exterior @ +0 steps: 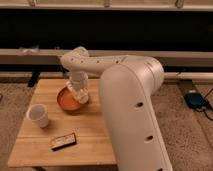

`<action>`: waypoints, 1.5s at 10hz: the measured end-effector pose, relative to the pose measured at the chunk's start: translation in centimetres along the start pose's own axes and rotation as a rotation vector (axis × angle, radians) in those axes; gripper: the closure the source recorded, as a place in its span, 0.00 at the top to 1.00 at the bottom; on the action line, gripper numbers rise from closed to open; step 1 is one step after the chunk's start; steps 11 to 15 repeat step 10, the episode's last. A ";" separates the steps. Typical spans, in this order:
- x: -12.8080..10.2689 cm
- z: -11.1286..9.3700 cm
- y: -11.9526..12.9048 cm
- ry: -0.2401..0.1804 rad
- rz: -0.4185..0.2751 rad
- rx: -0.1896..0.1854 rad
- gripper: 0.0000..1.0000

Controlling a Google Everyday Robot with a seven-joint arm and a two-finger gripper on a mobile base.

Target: Place the bottle in the ceramic bowl

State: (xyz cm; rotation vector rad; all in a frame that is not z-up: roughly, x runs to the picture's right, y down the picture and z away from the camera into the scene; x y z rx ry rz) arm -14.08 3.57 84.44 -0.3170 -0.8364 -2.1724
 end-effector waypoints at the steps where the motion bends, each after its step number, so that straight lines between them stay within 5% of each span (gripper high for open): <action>1: 0.5 0.2 -0.1 0.010 -0.001 0.006 0.80; 5: 2.7 0.6 -1.1 0.063 -0.044 0.023 0.80; 8: 3.1 0.1 -1.3 0.156 -0.175 0.025 0.80; 15: 3.3 0.1 -1.7 0.158 -0.183 0.028 0.80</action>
